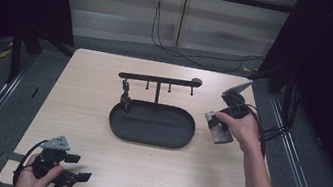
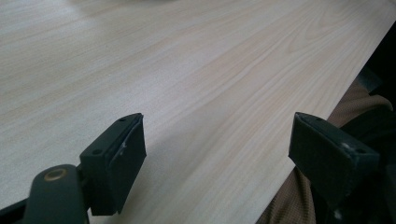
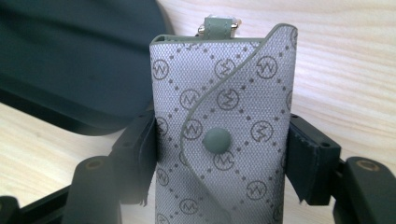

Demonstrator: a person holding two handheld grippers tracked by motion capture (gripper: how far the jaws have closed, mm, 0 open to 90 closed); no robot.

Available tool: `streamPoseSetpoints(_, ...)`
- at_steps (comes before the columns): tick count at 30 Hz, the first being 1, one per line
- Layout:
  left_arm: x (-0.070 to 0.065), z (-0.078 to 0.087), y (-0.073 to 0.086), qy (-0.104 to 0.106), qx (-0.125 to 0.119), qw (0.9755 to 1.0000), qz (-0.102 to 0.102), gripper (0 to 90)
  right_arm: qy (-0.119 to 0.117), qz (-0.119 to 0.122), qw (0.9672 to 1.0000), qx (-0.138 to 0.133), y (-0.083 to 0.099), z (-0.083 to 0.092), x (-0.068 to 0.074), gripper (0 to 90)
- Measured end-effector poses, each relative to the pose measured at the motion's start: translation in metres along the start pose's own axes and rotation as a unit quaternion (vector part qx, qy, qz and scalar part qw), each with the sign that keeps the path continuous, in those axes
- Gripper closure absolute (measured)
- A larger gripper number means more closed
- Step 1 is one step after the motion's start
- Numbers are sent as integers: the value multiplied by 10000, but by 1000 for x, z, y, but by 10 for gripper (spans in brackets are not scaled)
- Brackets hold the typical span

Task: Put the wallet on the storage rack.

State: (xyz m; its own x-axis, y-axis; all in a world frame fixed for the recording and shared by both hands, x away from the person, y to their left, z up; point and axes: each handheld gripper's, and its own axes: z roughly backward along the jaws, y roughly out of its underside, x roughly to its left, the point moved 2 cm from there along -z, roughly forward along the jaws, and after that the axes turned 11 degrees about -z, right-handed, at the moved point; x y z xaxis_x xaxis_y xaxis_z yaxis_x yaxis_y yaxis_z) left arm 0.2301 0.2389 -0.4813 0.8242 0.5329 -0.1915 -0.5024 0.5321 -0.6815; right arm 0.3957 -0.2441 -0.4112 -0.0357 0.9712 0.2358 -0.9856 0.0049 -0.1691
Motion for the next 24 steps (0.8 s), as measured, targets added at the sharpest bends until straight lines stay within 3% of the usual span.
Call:
streamPoseSetpoints(7, 1, 1, -1, -4, -30, 10000, 24, 186, -244, 98, 9996, -93, 1, 3, 7, 338)
streamPoseSetpoints(17, 1, 2, 0, -1, -41, 10000, 17, 186, -365, 97, 9991, -211, -5, 11, 27, 338)
streamPoseSetpoints(24, 2, 3, 0, 15, -24, 10000, 30, 186, -473, 122, 9986, -181, -8, -1, 42, 338)
